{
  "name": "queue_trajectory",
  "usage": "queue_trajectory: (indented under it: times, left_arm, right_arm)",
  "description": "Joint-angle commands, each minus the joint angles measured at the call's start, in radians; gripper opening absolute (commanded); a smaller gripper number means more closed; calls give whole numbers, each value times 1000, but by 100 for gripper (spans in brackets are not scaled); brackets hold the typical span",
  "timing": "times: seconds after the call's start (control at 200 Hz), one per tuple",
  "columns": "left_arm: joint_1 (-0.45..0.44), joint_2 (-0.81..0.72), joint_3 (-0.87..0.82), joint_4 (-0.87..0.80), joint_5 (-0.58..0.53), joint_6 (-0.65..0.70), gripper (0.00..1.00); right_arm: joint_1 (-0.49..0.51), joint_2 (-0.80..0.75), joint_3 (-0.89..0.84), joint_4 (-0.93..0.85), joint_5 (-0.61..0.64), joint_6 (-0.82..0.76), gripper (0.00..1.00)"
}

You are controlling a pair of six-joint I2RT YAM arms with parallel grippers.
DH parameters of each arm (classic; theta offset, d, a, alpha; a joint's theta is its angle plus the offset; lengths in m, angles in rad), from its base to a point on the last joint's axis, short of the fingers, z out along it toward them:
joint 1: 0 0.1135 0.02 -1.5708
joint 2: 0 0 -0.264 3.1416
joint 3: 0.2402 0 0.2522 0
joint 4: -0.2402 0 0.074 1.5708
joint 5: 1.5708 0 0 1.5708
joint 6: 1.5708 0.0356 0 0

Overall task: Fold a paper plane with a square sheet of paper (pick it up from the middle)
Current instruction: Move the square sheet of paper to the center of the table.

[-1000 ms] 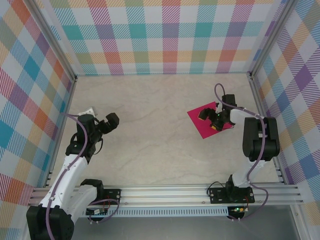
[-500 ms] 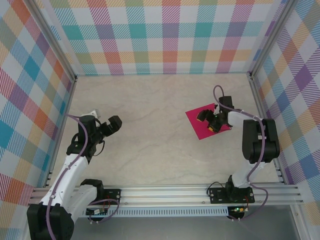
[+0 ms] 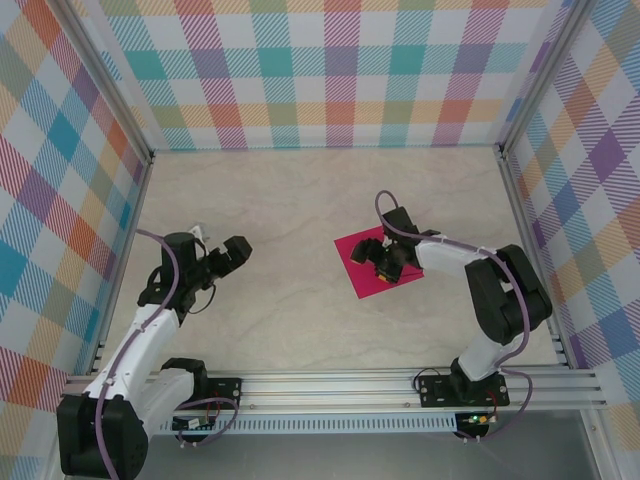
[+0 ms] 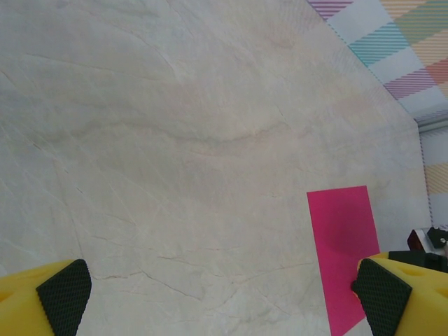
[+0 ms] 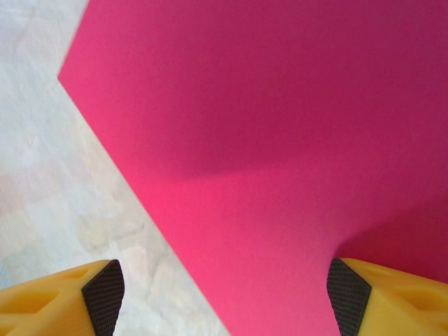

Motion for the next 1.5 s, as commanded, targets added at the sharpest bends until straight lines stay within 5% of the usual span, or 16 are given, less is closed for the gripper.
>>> queue_trajectory:
  times: [0.0, 0.105, 0.315, 0.605, 0.98, 1.11, 1.295, 1.495]
  left_arm:
    - [-10, 21, -20, 37, 81, -18, 100]
    - [-21, 47, -9, 29, 101, -12, 100]
    - [-35, 107, 62, -19, 109, 16, 100]
    - [-43, 110, 124, -151, 149, 28, 100]
    - [-92, 78, 86, -136, 161, -29, 100]
    - [-113, 94, 92, -136, 164, -28, 100]
    - [-134, 117, 111, -147, 161, -7, 100]
    - [-137, 145, 125, -144, 112, 23, 100]
  right_arm:
    - [-15, -85, 67, -154, 95, -33, 81]
    - [-60, -102, 113, -218, 136, -105, 84]
    - [-183, 25, 161, -215, -47, -183, 79]
    - [-184, 170, 134, -246, -55, -176, 76]
    - [-77, -31, -88, -122, -87, 30, 76]
    - [-68, -81, -42, -194, -87, -23, 76]
    - [-74, -92, 42, -326, 72, -129, 77]
    - [-82, 38, 31, -227, -15, -120, 73]
